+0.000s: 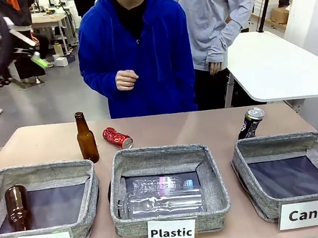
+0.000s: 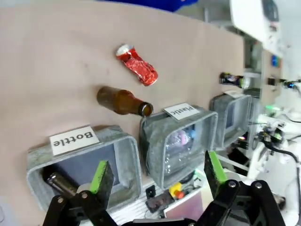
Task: Sort the can waste into the basket.
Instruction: Pick up the can waste from the table and place it in the right Fabric basket.
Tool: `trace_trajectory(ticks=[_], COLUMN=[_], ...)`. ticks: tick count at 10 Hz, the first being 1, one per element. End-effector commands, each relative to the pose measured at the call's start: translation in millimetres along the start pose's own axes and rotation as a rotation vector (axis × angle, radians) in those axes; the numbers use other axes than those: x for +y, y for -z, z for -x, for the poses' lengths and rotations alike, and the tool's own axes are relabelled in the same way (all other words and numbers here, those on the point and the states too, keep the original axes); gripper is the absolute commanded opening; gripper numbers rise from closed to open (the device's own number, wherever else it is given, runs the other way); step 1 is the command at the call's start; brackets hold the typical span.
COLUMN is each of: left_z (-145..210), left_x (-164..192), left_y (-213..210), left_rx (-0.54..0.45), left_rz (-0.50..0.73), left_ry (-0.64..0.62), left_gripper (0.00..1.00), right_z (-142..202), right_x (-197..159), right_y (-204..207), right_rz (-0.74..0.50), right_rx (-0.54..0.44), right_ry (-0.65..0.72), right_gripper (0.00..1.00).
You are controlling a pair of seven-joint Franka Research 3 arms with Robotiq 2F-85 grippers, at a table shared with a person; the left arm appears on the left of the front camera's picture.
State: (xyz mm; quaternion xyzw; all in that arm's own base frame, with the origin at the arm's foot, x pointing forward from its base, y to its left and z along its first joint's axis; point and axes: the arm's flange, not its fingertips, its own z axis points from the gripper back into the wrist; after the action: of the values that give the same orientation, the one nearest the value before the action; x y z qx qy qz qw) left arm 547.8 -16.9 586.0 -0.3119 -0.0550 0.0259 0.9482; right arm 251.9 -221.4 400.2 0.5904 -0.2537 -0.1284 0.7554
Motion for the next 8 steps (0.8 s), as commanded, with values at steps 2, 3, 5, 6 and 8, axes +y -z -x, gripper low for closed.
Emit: trace_trajectory(ticks=[2,3,5,6,8], left_z=[-51,-60,-80,-89,-87], left_x=[-28,-34,-40,-39,-17], left_y=[33,46,68,76,44], left_rx=[0.032,0.055,0.105,0.099,0.118], left_rz=[-0.140,-0.163,-0.198,-0.205,-0.129], left_ry=[-0.041,-0.048,-0.060,-0.084,-0.091], left_gripper=[1.00,1.00,1.00,1.00,1.00], right_z=[-2,-2,-2,-2,-2], right_x=[1,1,1,1,1], right_y=[1,1,1,1,1], right_rz=[-0.020,-0.020,-0.020,-0.020,-0.020], right_rx=[-0.017,-0.017,-0.017,-0.017,-0.017], right_ry=[-0.025,-0.025,-0.025,-0.025,-0.025], right_gripper=[1.00,1.00,1.00,1.00,1.00])
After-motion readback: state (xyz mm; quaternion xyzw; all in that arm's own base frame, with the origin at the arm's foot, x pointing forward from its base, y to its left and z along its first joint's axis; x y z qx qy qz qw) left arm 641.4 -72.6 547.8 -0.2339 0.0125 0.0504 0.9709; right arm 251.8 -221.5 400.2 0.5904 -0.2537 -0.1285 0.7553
